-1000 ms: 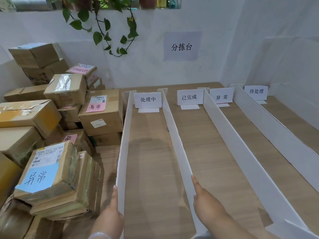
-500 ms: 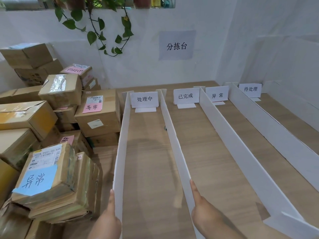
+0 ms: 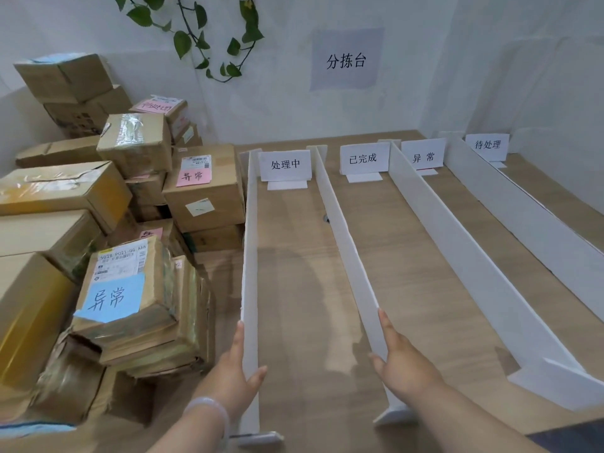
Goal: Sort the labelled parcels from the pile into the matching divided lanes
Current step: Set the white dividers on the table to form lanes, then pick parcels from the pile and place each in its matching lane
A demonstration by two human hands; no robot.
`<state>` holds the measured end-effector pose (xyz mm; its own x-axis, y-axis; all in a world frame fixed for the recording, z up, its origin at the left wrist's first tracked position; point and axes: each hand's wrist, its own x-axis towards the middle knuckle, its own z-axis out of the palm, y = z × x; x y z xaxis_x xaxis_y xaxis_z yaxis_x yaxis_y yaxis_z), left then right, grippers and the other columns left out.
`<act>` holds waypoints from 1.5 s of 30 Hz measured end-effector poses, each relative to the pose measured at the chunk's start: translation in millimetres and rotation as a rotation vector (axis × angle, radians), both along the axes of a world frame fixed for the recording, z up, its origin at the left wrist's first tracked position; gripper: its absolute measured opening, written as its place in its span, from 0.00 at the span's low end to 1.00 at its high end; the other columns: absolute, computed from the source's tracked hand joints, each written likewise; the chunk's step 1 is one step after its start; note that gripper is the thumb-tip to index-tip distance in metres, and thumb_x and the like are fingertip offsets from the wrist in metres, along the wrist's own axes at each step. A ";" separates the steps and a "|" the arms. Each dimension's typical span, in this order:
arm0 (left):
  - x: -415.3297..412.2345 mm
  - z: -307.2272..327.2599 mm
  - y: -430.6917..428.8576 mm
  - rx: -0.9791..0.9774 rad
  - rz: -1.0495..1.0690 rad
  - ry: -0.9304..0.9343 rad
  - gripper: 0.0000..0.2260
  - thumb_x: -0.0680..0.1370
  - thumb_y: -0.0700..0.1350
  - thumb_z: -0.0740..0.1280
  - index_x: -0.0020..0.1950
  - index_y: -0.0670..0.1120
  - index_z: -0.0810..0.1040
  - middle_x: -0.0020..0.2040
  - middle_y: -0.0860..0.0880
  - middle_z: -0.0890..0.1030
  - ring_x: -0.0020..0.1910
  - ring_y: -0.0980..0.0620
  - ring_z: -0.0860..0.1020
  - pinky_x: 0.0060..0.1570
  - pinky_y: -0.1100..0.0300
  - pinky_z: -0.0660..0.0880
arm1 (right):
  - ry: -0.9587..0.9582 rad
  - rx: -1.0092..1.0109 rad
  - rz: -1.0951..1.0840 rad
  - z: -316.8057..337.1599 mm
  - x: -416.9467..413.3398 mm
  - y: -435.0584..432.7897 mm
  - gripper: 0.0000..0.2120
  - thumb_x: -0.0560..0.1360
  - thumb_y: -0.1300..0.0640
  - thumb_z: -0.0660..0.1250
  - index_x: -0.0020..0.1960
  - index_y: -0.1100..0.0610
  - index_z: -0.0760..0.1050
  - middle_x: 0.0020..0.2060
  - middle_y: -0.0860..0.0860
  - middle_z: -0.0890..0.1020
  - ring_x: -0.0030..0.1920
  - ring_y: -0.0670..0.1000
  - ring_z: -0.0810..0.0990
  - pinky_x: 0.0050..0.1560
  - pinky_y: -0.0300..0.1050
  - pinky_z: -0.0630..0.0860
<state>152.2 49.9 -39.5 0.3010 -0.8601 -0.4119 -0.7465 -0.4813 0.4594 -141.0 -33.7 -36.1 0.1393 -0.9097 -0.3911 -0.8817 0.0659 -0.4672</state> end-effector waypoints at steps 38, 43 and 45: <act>58.3 131.2 64.6 -0.514 0.490 -0.195 0.31 0.80 0.58 0.62 0.79 0.56 0.52 0.79 0.54 0.52 0.78 0.50 0.48 0.77 0.45 0.56 | -0.356 -0.288 0.681 123.6 221.7 21.6 0.31 0.79 0.42 0.59 0.78 0.40 0.50 0.78 0.41 0.54 0.77 0.44 0.51 0.76 0.48 0.55; 72.0 127.8 54.7 -0.421 0.542 -0.060 0.33 0.81 0.57 0.61 0.80 0.56 0.46 0.80 0.53 0.47 0.79 0.49 0.46 0.77 0.46 0.55 | -0.435 -0.177 0.542 124.0 264.7 24.3 0.31 0.79 0.44 0.61 0.78 0.42 0.52 0.76 0.42 0.58 0.76 0.46 0.57 0.74 0.51 0.61; 78.8 125.9 52.1 -0.428 0.549 -0.020 0.33 0.81 0.57 0.60 0.80 0.56 0.45 0.80 0.54 0.45 0.79 0.49 0.46 0.77 0.46 0.55 | -0.491 -0.107 0.457 124.3 278.9 25.1 0.32 0.79 0.44 0.61 0.79 0.43 0.52 0.76 0.44 0.60 0.75 0.47 0.59 0.73 0.50 0.62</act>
